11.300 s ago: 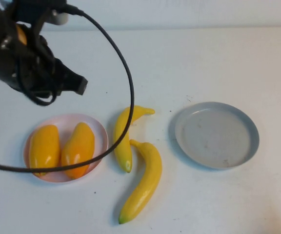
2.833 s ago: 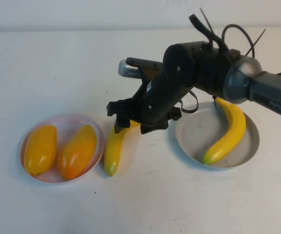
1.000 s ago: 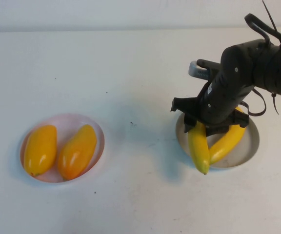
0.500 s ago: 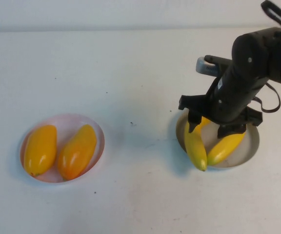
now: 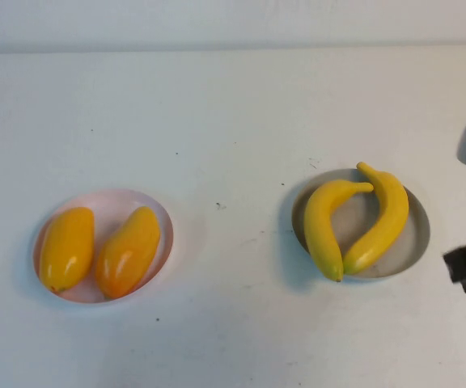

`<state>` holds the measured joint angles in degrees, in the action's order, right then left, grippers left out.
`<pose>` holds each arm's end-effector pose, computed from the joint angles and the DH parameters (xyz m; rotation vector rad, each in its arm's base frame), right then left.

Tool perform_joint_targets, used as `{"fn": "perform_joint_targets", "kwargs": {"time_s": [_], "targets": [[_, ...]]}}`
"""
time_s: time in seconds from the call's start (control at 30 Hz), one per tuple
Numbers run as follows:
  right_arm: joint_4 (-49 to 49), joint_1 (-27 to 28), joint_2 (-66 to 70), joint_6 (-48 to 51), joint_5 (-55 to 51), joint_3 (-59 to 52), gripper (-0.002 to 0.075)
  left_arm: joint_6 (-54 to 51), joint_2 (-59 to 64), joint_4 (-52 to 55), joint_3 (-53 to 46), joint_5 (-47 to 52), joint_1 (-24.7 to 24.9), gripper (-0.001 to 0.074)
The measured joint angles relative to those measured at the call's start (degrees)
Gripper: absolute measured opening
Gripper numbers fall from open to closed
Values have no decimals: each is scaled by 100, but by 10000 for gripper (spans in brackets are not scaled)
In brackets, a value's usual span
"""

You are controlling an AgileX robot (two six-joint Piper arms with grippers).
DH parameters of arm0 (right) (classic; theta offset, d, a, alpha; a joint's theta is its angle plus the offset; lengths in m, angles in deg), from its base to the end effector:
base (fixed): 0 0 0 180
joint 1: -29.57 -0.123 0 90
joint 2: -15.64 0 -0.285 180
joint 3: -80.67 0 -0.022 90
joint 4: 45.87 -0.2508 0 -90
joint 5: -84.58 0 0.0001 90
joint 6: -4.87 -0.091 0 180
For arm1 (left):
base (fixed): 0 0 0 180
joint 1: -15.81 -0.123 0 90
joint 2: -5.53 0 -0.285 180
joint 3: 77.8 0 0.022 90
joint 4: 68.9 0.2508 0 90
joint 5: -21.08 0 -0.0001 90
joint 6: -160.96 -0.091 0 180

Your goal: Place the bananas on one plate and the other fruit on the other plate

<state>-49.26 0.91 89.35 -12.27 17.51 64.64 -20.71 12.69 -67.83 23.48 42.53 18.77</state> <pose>0.1788 0.1034 0.3362 -0.2622 2.7640 0.2974 0.0526 -0.0021 0.1713 0.0872 1.8712 0.0029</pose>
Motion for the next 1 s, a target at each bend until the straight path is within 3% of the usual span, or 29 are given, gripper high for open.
{"fn": "perform_joint_targets", "kwargs": {"time_s": [0.27,0.53,0.67,0.9,1.0], "targets": [[74,0,-1525,469,-428,-607,-14,0,0,0,0,0,0,-4],[542,0,-2224,883,-171,-918,-15,0,0,0,0,0,0,-4],[836,168,-2478,946,1302,-1836,-15,0,0,0,0,0,0,-4],[972,1740,-3776,959,4737,-4493,-15,0,0,0,0,0,0,-4],[923,2244,-4546,959,5734,-5525,-15,0,0,0,0,0,0,-4]]}}
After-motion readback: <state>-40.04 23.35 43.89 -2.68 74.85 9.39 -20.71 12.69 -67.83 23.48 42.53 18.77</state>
